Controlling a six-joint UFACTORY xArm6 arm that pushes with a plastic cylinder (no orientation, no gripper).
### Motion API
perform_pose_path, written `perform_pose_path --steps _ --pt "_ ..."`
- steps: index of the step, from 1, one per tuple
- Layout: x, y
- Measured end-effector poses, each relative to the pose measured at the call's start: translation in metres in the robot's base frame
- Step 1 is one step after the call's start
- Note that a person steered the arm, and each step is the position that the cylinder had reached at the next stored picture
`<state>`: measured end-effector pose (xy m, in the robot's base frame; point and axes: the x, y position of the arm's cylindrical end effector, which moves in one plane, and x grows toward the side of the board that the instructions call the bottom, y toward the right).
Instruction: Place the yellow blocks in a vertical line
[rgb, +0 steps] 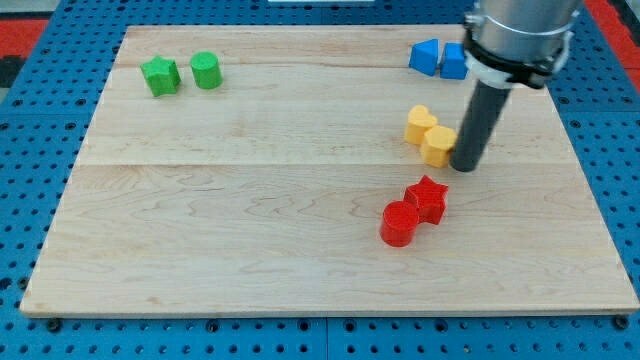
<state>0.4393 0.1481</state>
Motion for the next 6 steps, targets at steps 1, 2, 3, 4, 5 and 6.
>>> perform_pose_path --steps 1,2,3,4,5,6 --pt "-0.033 -0.009" --pt "-0.033 -0.009" --pt "-0.033 -0.011" --pt "-0.033 -0.014" --pt "-0.037 -0.024" --pt "-0.054 -0.025"
